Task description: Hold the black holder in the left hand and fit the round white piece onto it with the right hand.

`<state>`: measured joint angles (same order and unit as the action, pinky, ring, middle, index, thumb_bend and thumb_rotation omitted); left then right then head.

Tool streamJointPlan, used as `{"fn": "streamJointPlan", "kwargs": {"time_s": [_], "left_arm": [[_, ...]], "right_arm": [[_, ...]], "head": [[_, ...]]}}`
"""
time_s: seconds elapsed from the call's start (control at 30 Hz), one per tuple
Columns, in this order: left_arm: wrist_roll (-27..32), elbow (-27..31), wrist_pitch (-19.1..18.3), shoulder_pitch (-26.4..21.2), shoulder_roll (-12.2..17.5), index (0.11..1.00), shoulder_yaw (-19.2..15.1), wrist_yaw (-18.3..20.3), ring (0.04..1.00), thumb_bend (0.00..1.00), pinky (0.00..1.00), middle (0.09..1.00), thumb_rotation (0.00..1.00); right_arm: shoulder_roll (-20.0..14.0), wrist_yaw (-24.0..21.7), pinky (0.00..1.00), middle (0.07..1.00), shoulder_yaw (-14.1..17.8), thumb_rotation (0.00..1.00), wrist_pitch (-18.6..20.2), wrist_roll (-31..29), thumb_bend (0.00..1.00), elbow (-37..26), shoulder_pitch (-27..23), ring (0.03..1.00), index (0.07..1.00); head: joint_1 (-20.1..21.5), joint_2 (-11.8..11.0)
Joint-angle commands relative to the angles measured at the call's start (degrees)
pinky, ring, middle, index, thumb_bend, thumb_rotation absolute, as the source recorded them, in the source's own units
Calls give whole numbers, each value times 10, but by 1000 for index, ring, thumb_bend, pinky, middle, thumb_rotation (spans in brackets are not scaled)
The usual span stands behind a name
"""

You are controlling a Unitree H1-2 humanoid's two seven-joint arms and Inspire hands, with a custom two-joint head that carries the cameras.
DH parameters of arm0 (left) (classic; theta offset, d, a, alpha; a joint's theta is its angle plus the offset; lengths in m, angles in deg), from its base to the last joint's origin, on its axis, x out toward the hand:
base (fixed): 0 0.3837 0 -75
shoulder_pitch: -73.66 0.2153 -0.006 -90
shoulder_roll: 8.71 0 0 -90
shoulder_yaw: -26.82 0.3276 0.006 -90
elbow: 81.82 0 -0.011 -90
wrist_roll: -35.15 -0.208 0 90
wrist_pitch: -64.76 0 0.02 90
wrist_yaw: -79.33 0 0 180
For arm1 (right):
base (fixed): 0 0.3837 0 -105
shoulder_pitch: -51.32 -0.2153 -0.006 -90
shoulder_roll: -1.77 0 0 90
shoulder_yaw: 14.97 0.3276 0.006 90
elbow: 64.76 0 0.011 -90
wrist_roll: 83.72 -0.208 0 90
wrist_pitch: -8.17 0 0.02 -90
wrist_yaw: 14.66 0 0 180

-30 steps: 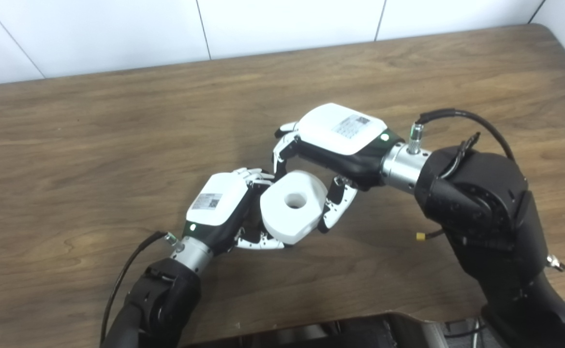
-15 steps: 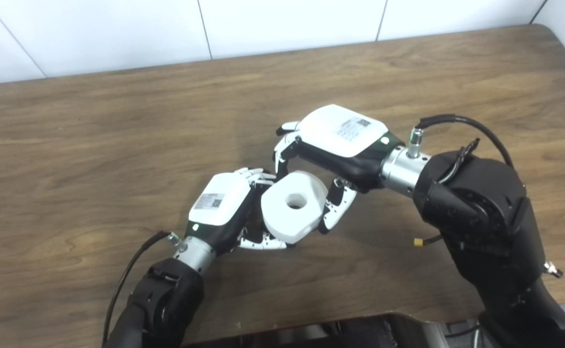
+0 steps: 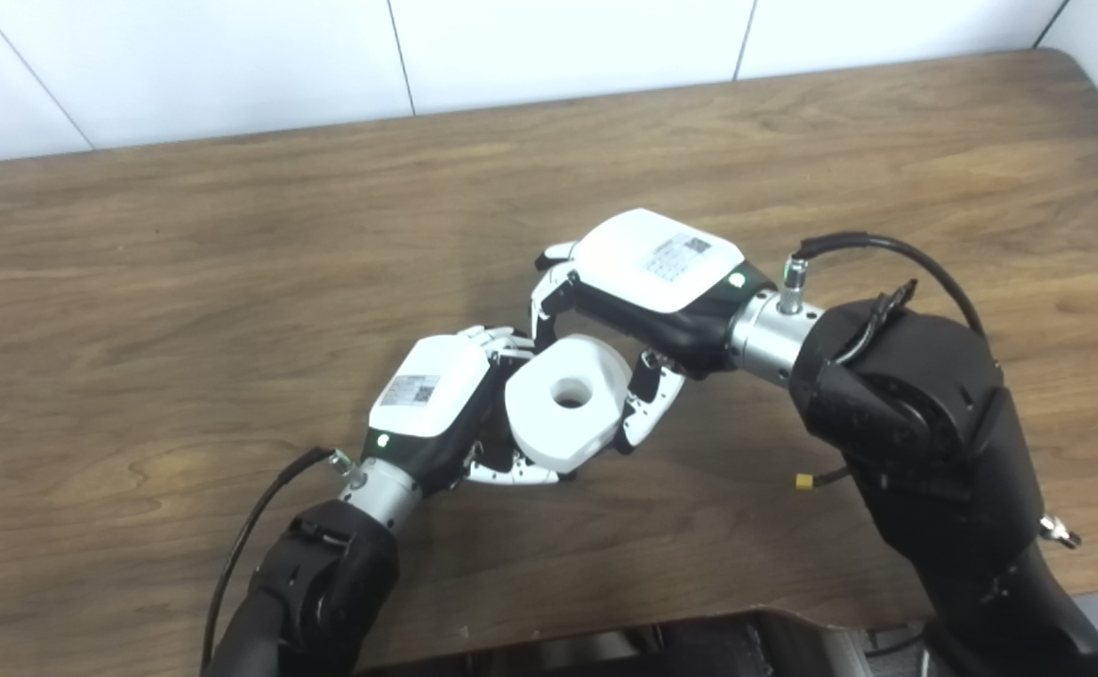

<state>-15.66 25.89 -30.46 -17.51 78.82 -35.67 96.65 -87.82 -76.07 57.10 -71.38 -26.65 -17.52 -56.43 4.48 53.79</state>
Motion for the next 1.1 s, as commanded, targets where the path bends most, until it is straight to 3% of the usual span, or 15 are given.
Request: {"fn": "streamJointPlan", "kwargs": {"time_s": [0.0, 0.43, 0.87, 0.9, 0.93, 0.97, 1.07], "left_arm": [[-1, -14, -22, 14, 4, 487, 10, 42, 856, 522, 879, 780, 56], [1, -12, -23, 14, 3, 487, 8, 43, 854, 522, 873, 776, 55], [1, -12, -22, 14, 5, 487, 8, 45, 853, 522, 875, 777, 56], [1, -12, -22, 14, 5, 487, 8, 44, 852, 522, 875, 777, 56], [1, -12, -21, 14, 5, 487, 8, 44, 851, 522, 872, 776, 56], [1, -12, -21, 14, 5, 487, 8, 43, 850, 522, 871, 776, 56], [2, -13, -22, 13, 4, 487, 8, 44, 852, 522, 871, 776, 56]], "right_arm": [[4, 23, 749, 759, 4, 130, -14, 5, 524, -2, -10, 894, 483], [0, 48, 737, 751, 16, 130, -20, 1, 524, 24, -5, 873, 483], [-3, 11, 753, 789, 14, 147, -14, 16, 525, 10, -10, 896, 493], [-3, 12, 761, 793, 14, 159, -16, 19, 778, 9, -10, 894, 570], [-3, 12, 762, 793, 14, 165, -18, 20, 869, 9, -10, 892, 598], [-4, 13, 763, 793, 14, 168, -19, 20, 926, 9, -10, 890, 616], [-6, 12, 773, 798, 15, 201, -21, 20, 967, 9, -10, 899, 648]], "head": [[0, 0], [3, 2], [5, 2], [5, 2], [5, 2], [5, 2], [6, 1]]}}
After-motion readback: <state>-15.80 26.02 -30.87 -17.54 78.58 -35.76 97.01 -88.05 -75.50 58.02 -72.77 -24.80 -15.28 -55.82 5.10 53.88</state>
